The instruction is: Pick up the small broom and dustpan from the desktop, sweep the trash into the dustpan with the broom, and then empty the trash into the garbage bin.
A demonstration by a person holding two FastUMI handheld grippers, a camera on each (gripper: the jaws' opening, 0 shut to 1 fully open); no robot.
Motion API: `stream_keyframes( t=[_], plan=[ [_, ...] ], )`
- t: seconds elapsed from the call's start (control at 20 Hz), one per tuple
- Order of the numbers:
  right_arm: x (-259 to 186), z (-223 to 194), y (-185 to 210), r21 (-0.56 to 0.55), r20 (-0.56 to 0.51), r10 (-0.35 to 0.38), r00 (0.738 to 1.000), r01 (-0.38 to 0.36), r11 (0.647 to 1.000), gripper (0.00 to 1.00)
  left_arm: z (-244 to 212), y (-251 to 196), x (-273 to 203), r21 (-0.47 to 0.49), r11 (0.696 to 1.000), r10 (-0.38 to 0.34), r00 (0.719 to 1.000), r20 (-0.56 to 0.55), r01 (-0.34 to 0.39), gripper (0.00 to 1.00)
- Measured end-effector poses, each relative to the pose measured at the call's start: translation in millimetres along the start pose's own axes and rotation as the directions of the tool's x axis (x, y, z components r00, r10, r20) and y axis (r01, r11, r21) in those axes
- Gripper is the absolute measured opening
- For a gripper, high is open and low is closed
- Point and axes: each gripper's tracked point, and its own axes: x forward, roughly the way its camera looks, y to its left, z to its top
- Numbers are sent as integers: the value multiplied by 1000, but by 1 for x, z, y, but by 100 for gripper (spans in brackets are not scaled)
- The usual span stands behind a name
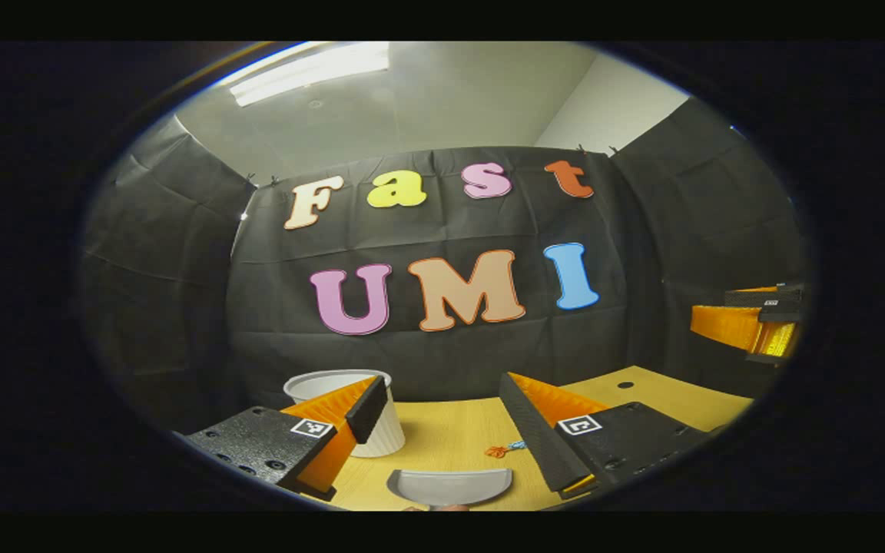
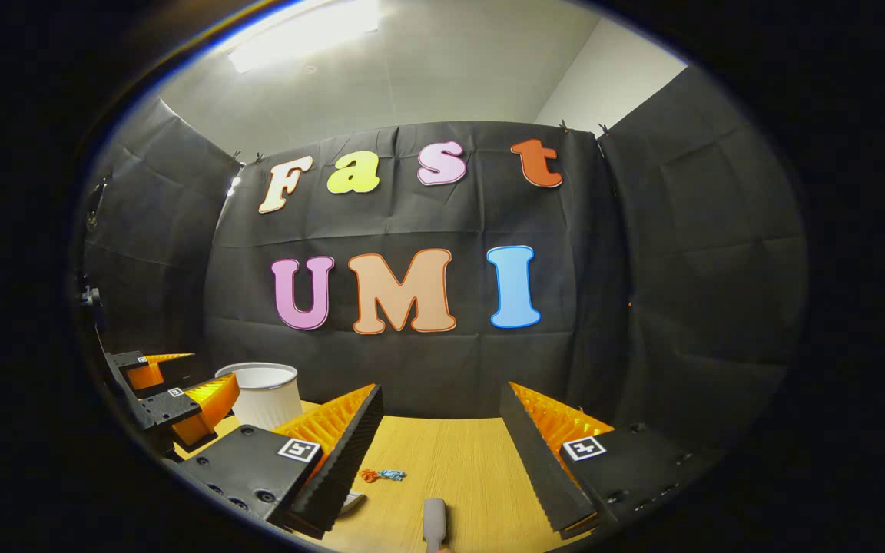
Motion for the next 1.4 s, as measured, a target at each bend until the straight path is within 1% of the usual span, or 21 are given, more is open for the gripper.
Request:
stream_keyframes(
  t=[0.05, 0.3, 0.35, 0.4, 0.45, 0.5, 0.55, 0.6, 0.65, 0.7, 0.75, 0.8, 0.85, 0.9, 0.95, 1.1, 1.15, 1.2, 1.25, 1.35, 1.4],
  plan=[
    [-2, 0, 3, 1, -2, 13, 1000, -13, 1000, 98, 0, 0, 0, 4, 1000, 2, 1000, -2, -2, 90],
    [-1, 4, 5, -20, -1, 65, 998, -65, 998, 98, 2, 3, 0, 10, 1000, 25, 1000, -14, -24, 90],
    [-2, 2, 6, -15, -8, 83, 997, -83, 996, 98, 0, 3, -2, 10, 1000, 30, 999, -25, -30, 93],
    [-3, 1, 6, -9, -18, 100, 995, -100, 995, 98, -2, 1, -3, 7, 1000, 29, 999, -36, -29, 93],
    [-5, -1, 4, -3, -26, 112, 993, -113, 994, 98, -4, -1, -5, 5, 999, 34, 998, -48, -33, 90],
    [-4, -4, 2, -3, -36, 122, 992, -122, 992, 98, -6, -2, -8, 7, 999, 42, 997, -61, -42, 93],
    [-4, -9, -1, -2, -50, 132, 990, -132, 991, 98, -10, -2, -10, 11, 999, 51, 996, -74, -50, 90],
    [-3, -15, -1, 2, -71, 146, 987, -146, 989, 98, -15, -3, -14, 16, 998, 61, 994, -90, -60, 90],
    [-4, -23, -1, 7, -96, 165, 982, -165, 986, 99, -22, -6, -16, 23, 998, 58, 992, -114, -55, 92],
    [-4, -32, 0, 12, -121, 185, 975, -185, 983, 98, -33, -9, -19, 36, 998, 52, 989, -139, -47, 90],
    [-4, -44, 1, 12, -155, 198, 968, -199, 980, 99, -45, -10, -23, 55, 998, 50, 982, -180, -41, 90],
    [-4, -58, 2, 11, -204, 210, 956, -212, 977, 99, -57, -9, -29, 72, 997, 53, 974, -219, -38, 93],
    [-4, -75, 5, 13, -255, 220, 941, -224, 974, 99, -69, -9, -33, 78, 996, 51, 967, -249, -32, 90],
    [-4, -89, 7, 10, -300, 226, 927, -234, 972, 98, -79, -12, -36, 73, 997, 43, 960, -276, -24, 94],
    [-4, -100, 9, 6, -336, 226, 914, -238, 971, 99, -91, -13, -39, 66, 998, 37, 953, -301, -18, 90],
    [-2, -147, 13, -11, -451, 207, 868, -237, 972, 99, -134, -12, -48, 41, 999, 19, 918, -397, -3, 90],
    [-5, -164, 14, -15, -493, 197, 848, -234, 972, 99, -147, -9, -52, 34, 999, 16, 904, -428, -2, 90],
    [-7, -181, 15, -14, -541, 186, 821, -230, 973, 99, -162, -5, -56, 34, 999, 18, 884, -467, -2, 87],
    [-8, -197, 15, -14, -581, 175, 795, -224, 975, 99, -176, -2, -59, 38, 999, 22, 870, -493, -4, 91],
    [-8, -225, 16, -26, -640, 149, 753, -215, 976, 99, -199, 3, -65, 44, 999, 20, 841, -541, 5, 91],
    [-11, -238, 15, -38, -672, 135, 728, -216, 976, 99, -212, 3, -68, 47, 999, 18, 823, -568, 11, 91]
  ],
)
